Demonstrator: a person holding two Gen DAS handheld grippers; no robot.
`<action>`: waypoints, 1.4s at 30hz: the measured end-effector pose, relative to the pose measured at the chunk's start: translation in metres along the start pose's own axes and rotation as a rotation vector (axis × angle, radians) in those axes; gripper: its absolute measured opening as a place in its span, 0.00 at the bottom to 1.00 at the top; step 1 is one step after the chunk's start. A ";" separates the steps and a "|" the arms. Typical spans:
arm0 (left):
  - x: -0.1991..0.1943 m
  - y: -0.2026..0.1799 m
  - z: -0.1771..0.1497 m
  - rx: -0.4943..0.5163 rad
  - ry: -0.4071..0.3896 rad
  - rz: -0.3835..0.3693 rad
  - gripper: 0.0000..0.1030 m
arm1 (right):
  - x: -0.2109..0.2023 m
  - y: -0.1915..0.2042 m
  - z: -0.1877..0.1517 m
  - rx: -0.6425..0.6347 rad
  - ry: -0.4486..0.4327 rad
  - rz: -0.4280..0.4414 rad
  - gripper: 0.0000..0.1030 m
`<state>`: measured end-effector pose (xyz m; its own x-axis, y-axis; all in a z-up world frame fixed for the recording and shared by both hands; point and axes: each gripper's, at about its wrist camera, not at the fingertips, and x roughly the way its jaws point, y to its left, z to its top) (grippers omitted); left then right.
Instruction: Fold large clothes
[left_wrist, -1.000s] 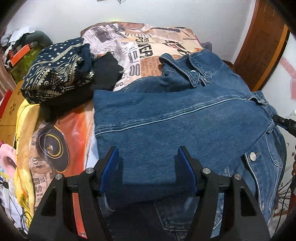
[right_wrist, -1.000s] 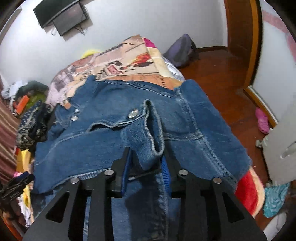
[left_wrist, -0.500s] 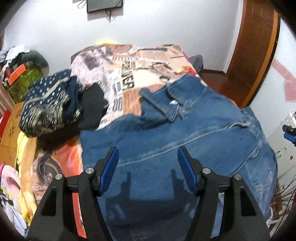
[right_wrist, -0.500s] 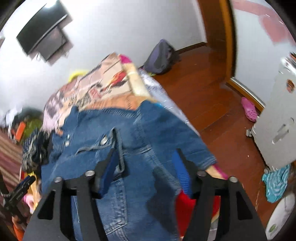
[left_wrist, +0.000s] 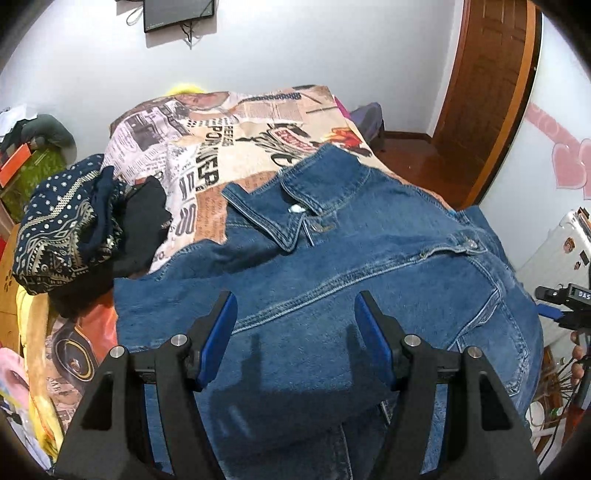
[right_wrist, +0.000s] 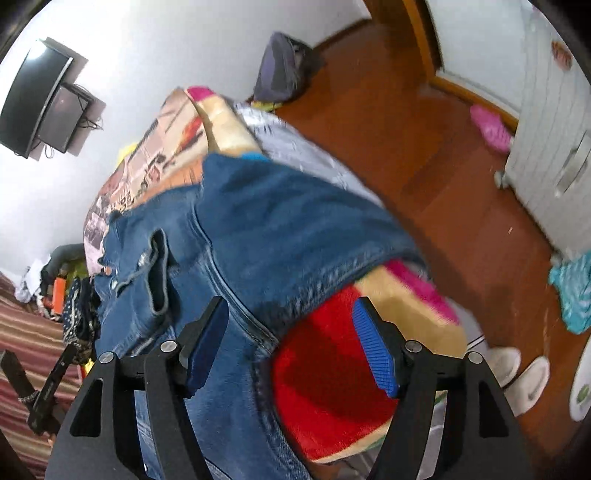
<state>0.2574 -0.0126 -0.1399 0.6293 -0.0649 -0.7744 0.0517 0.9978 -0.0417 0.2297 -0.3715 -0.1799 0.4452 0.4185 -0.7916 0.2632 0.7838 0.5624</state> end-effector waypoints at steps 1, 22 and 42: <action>0.002 0.000 -0.001 -0.002 0.007 -0.002 0.63 | 0.005 -0.004 0.001 0.012 0.003 0.010 0.65; -0.001 0.013 -0.010 -0.010 0.010 0.029 0.63 | 0.002 0.013 0.049 -0.044 -0.196 -0.105 0.10; -0.022 0.028 -0.021 -0.008 -0.023 0.023 0.63 | 0.011 0.199 -0.062 -0.658 -0.064 0.095 0.09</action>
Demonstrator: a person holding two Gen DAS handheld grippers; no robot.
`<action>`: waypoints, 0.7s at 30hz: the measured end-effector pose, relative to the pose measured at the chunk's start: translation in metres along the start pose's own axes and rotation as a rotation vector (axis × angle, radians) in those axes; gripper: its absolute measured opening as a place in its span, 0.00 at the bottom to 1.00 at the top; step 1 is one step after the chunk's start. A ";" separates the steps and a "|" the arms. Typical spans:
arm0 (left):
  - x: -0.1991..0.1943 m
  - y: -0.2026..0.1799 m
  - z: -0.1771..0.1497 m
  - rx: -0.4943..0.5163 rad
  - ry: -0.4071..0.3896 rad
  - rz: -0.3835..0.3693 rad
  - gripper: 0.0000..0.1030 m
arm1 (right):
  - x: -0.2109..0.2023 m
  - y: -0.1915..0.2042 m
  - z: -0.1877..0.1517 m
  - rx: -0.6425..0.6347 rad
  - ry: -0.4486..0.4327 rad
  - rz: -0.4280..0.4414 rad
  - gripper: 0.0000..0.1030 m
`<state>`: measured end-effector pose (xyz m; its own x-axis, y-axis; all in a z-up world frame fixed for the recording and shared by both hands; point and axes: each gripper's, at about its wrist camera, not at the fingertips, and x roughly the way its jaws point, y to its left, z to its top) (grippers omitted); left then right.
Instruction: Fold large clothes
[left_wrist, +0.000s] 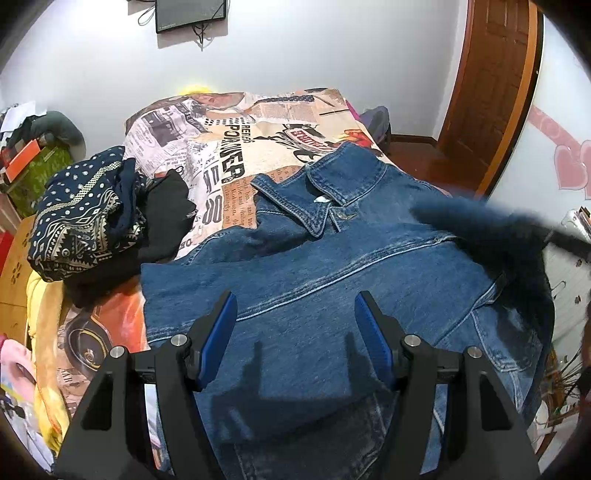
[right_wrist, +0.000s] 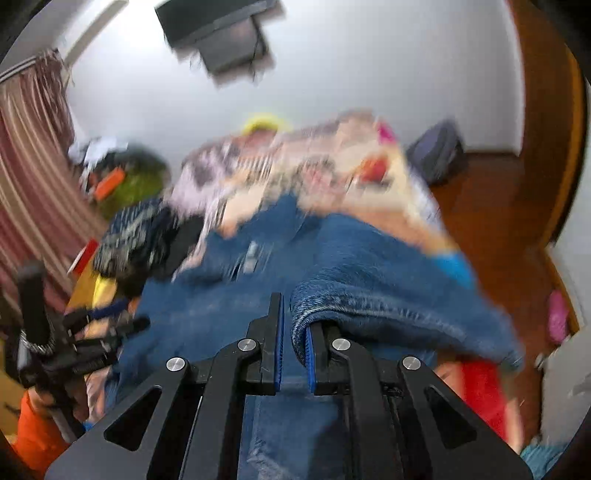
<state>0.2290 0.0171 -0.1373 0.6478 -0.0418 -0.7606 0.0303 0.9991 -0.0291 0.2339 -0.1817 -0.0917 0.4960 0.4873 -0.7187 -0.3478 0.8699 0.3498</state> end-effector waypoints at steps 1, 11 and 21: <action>-0.001 0.001 -0.001 0.000 0.001 -0.002 0.63 | 0.009 -0.001 -0.002 0.010 0.032 0.003 0.09; -0.004 0.003 -0.011 0.012 0.004 -0.012 0.63 | 0.007 0.013 -0.016 -0.056 0.128 -0.080 0.13; -0.017 -0.009 -0.005 0.035 -0.046 -0.011 0.63 | -0.038 0.004 -0.013 -0.010 -0.033 -0.135 0.46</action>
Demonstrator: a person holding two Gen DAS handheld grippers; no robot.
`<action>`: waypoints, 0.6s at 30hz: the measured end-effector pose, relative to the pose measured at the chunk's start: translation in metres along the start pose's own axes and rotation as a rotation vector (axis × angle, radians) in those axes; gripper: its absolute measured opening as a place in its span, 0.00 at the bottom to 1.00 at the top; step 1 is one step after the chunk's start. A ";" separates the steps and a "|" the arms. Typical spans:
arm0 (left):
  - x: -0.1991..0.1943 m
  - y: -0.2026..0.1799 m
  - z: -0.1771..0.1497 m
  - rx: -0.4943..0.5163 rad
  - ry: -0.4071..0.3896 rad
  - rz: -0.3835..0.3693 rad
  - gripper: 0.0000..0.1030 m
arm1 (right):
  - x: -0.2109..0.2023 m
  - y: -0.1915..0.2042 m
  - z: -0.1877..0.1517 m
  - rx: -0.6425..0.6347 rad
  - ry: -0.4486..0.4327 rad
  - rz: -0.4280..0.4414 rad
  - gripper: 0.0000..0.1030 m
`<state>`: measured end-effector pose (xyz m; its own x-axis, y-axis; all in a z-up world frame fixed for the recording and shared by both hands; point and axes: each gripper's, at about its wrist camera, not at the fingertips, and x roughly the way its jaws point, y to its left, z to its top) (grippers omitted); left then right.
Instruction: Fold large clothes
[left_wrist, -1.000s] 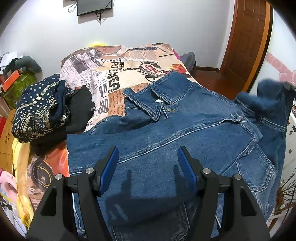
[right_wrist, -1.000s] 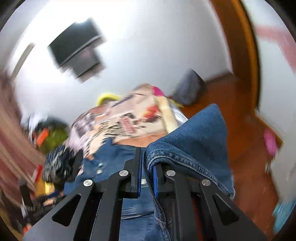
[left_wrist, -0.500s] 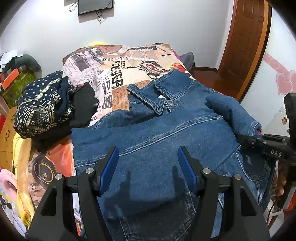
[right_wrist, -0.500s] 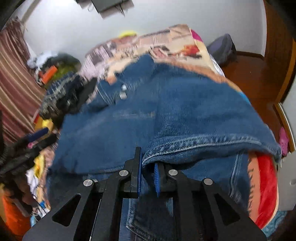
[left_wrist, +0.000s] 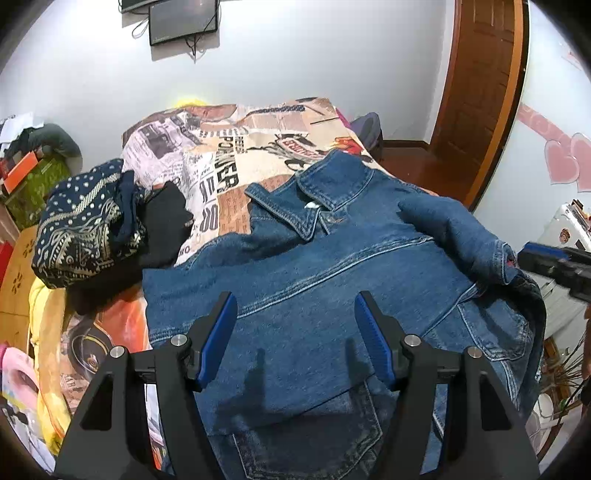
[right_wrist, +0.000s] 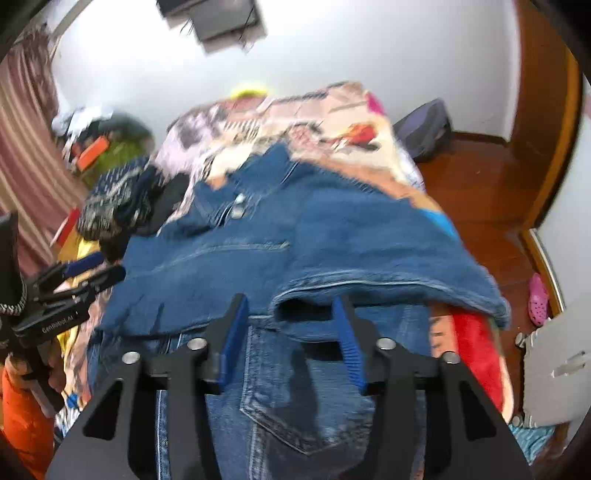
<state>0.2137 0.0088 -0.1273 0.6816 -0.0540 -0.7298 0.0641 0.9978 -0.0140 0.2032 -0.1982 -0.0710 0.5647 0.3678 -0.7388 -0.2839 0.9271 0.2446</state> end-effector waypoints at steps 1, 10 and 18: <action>-0.001 -0.002 0.001 0.006 -0.005 0.006 0.63 | -0.004 -0.004 0.001 0.017 -0.014 -0.007 0.47; 0.006 -0.015 0.008 0.009 -0.007 0.008 0.63 | -0.009 -0.090 0.005 0.382 -0.087 -0.094 0.63; 0.020 -0.022 0.011 0.003 0.026 -0.009 0.63 | 0.033 -0.145 -0.015 0.637 0.002 -0.017 0.63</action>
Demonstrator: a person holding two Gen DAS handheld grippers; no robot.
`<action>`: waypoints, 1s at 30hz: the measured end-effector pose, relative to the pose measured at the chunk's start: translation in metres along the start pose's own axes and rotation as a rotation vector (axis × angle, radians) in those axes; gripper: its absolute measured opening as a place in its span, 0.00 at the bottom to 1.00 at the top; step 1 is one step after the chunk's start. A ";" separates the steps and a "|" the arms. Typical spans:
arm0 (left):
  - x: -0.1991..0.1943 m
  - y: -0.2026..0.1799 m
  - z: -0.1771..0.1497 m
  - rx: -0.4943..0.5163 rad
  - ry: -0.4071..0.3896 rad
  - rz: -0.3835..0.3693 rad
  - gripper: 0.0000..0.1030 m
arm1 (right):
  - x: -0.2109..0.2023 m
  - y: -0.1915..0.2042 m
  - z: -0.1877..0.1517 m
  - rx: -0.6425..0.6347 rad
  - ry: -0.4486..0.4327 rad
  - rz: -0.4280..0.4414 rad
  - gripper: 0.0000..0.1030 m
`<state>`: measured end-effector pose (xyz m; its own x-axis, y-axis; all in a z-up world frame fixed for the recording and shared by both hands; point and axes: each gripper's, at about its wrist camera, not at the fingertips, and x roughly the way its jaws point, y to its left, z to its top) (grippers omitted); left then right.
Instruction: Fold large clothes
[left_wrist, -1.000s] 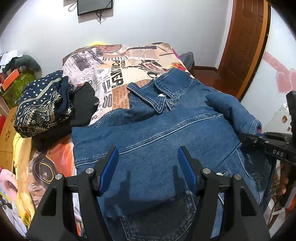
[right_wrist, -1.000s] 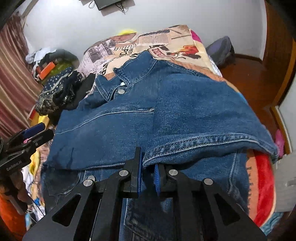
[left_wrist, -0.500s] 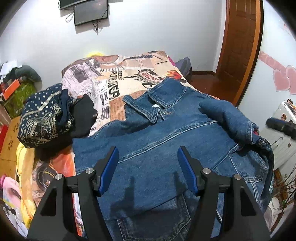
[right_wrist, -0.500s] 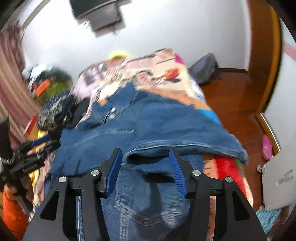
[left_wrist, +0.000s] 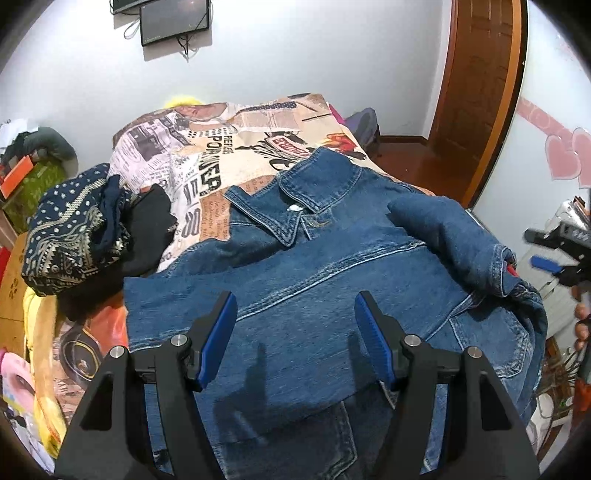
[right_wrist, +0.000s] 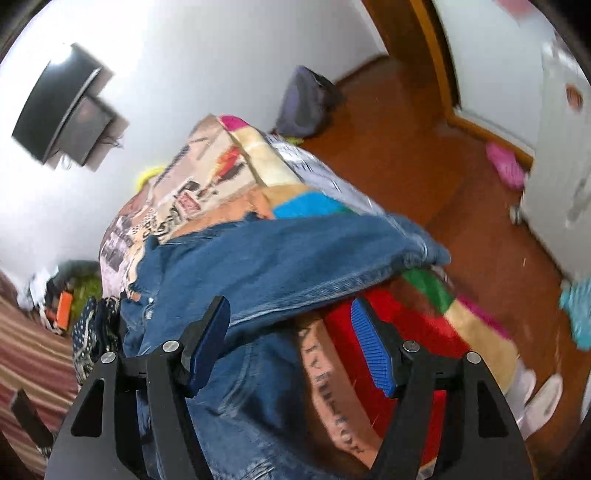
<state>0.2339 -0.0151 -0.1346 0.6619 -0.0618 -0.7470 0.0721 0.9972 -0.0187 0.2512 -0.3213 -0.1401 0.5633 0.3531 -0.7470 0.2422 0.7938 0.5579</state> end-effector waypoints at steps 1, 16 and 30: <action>0.001 0.000 0.000 -0.003 0.002 -0.001 0.63 | 0.007 -0.004 0.000 0.015 0.022 0.004 0.63; 0.012 0.012 -0.004 -0.021 0.028 0.037 0.63 | 0.054 -0.019 0.032 0.048 0.066 -0.003 0.52; -0.010 0.039 -0.008 -0.059 -0.012 0.065 0.63 | -0.039 0.109 0.035 -0.341 -0.147 0.095 0.12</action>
<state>0.2245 0.0248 -0.1333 0.6729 0.0030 -0.7397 -0.0156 0.9998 -0.0101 0.2832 -0.2658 -0.0380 0.6837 0.3779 -0.6243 -0.0790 0.8888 0.4515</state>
